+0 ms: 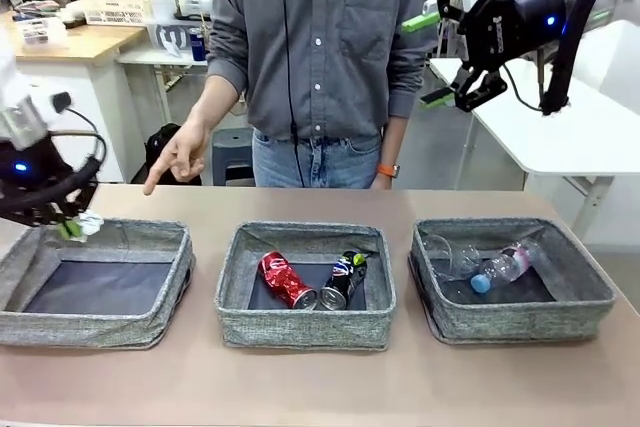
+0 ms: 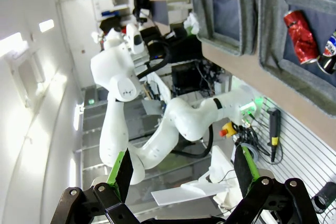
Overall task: Sort the waste into the appropriate baskets.
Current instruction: Place the picked waste into the Fabric basket indicated by the person.
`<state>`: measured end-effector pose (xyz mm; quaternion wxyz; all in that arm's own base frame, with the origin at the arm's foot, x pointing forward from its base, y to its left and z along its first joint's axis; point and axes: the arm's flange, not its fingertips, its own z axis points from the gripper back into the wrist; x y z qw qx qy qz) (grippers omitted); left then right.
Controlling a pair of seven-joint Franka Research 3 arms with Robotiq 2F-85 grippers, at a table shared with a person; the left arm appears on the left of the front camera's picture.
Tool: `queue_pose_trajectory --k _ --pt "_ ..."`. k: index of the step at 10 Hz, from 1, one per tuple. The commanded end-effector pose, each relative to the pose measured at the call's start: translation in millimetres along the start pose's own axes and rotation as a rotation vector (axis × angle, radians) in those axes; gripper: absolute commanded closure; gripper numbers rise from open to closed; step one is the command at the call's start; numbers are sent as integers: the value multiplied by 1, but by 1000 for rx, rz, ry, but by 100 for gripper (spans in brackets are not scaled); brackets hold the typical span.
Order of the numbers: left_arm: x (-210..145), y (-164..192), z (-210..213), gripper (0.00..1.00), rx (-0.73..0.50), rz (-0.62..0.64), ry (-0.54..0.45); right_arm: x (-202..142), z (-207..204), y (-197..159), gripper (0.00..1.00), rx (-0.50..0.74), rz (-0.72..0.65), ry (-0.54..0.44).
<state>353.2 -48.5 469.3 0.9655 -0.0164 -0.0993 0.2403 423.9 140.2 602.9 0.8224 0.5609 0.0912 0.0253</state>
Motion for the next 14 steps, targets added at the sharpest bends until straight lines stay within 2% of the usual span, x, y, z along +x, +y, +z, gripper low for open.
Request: queue_pose_trajectory --k 1,5,6,7,8,9,10,14 --pt "-3 -22 3 95 -7 -14 2 0 2 2 0 12 22 5" --pt "-3 -25 1 95 14 -25 23 0 2 2 0 12 22 5" --pt "-4 -25 2 36 13 -42 22 0 2 2 0 12 22 5" --pt "-4 -26 4 36 11 -44 20 0 2 2 0 12 22 5" --pt "-3 -28 6 0 18 -48 17 0 2 2 0 12 22 5" --pt "-3 -30 9 34 21 -52 13 0 2 2 0 12 22 5" --pt "-3 -33 12 0 20 -59 10 0 2 2 0 12 22 5" --pt "-6 -42 26 0 18 -102 -15 0 2 2 0 12 22 5"
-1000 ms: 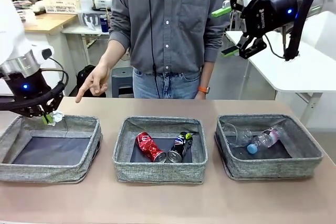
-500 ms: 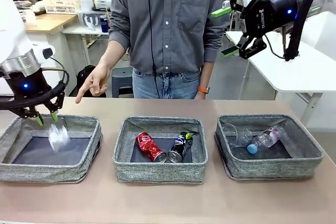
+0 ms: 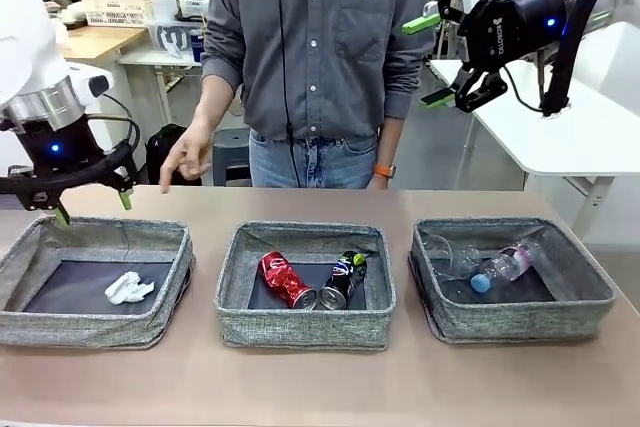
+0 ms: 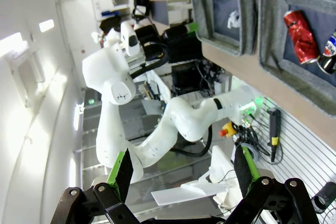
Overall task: Sort the waste into the appropriate baskets.
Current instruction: Place the picked waste into the Fabric basket indicated by the person.
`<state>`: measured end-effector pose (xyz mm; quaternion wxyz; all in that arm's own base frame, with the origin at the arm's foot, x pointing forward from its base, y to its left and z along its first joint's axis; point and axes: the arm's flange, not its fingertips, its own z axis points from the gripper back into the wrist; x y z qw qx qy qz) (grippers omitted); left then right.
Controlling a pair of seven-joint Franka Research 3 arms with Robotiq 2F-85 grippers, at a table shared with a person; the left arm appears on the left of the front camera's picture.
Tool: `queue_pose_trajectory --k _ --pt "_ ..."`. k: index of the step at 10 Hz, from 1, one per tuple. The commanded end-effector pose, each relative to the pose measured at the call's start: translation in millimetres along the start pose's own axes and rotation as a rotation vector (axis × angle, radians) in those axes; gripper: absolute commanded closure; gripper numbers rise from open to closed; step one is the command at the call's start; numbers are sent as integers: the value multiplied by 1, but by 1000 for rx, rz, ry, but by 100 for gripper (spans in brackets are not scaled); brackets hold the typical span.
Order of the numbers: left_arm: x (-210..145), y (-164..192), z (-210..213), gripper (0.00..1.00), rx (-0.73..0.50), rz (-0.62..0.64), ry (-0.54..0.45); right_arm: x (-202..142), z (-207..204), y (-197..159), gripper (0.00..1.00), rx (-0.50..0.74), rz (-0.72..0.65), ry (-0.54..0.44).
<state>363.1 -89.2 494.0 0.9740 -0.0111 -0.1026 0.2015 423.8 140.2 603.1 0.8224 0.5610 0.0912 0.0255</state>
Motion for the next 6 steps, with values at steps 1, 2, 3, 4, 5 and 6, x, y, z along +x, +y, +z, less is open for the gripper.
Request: queue_pose_trajectory --k 1,2,3,4,5,6 --pt "-3 0 8 0 0 -44 -12 0 2 2 0 12 22 5" --pt "-6 -2 14 0 -17 -74 -6 0 2 2 0 12 22 5" --pt "-11 -6 24 0 -53 -146 63 0 2 2 0 12 22 5" --pt "-18 -12 44 0 -233 -235 223 0 2 2 0 12 22 5" --pt "-22 -15 65 0 -414 -281 325 0 2 2 0 12 22 5" --pt "-22 -10 85 0 -751 -373 470 0 2 2 0 12 22 5"
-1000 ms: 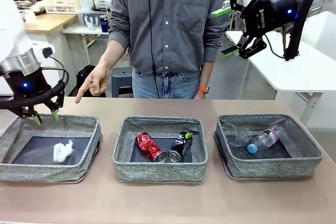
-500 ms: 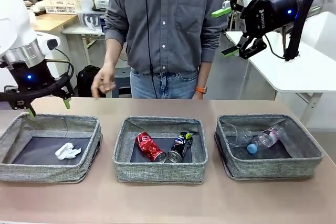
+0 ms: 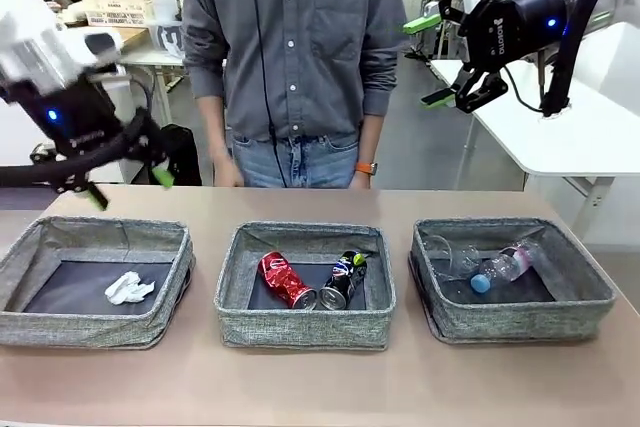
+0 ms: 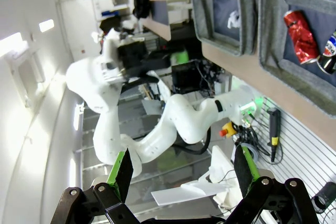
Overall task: Sort the waste into the appropriate baskets.
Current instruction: Place the picked waste into the Fabric basket indicated by the person.
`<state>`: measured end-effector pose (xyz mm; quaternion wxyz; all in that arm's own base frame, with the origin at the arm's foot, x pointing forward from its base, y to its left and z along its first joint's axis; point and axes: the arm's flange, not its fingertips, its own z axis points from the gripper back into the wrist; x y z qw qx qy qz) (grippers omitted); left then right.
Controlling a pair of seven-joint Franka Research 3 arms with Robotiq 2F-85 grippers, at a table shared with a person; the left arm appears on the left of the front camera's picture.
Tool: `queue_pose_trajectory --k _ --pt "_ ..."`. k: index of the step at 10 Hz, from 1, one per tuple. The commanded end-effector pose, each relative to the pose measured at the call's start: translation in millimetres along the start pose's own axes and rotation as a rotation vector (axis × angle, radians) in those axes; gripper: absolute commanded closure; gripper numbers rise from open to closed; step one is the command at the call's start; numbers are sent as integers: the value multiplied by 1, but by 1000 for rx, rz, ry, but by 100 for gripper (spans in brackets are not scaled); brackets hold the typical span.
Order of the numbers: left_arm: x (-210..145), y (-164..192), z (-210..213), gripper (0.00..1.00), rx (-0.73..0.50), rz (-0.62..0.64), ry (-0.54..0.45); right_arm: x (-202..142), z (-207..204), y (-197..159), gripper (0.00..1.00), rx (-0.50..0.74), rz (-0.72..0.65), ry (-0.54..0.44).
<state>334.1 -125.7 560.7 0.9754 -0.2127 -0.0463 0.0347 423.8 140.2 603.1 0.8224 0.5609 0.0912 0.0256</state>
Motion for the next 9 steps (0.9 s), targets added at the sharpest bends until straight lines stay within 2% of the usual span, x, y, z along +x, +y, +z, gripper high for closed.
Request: queue_pose_trajectory --k 1,2,4,6,7,8,9 --pt "-3 15 38 0 -628 -125 297 0 2 2 0 12 22 5" --pt "-7 23 50 0 -778 -118 330 0 2 2 0 12 22 5" --pt "-5 43 50 0 -1035 -149 324 0 2 2 0 12 22 5" --pt "3 69 35 0 -1199 -120 332 0 2 2 0 12 22 5" --pt "2 82 25 0 -1232 -166 356 0 2 2 0 12 22 5" --pt "3 80 3 0 -1117 -184 433 0 2 2 0 12 22 5" --pt "-4 73 44 0 -1132 -183 249 0 2 2 0 12 22 5"
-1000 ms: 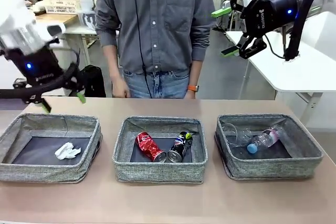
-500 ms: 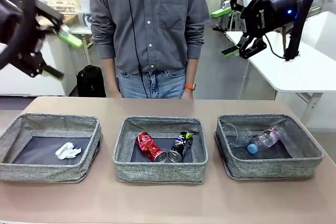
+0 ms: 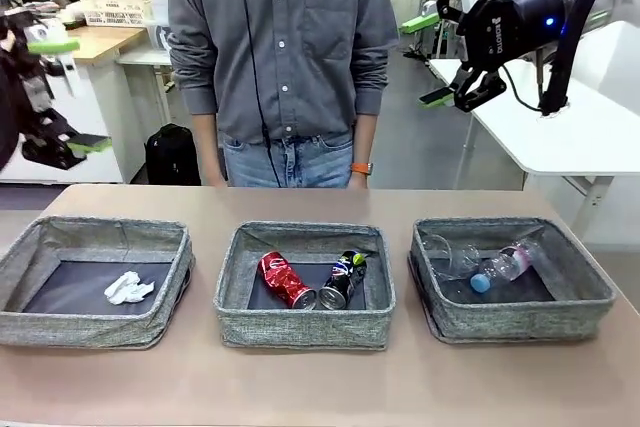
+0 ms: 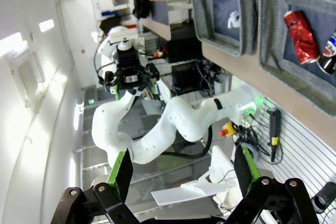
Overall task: Sort the waste into the appropriate baskets.
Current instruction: Place the picked waste into the Fabric basket indicated by the person.
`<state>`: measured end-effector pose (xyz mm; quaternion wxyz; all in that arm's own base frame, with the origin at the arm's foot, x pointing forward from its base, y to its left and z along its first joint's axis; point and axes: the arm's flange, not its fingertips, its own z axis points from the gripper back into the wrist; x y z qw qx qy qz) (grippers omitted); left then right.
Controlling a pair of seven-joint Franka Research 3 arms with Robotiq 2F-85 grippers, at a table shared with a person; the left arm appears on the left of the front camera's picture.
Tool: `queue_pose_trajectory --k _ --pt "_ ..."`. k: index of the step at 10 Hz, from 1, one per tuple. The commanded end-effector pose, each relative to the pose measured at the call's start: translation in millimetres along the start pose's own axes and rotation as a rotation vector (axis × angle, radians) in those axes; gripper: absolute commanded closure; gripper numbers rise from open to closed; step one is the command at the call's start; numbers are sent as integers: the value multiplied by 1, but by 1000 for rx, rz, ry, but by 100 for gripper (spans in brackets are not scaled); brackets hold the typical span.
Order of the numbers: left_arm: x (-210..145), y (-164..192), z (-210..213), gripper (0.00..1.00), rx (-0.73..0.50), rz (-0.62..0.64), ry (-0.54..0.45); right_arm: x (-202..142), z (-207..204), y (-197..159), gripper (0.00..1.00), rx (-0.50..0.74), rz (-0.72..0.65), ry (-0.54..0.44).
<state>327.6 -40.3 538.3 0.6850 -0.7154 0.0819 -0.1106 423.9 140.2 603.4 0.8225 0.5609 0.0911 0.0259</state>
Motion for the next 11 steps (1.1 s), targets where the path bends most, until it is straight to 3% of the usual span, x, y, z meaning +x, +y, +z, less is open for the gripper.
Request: queue_pose_trajectory --k 1,11 --pt "-4 -31 -4 0 64 -46 -66 0 2 2 0 13 21 5" --pt "-4 -31 -4 0 64 -46 -66 0 2 2 0 13 21 5"
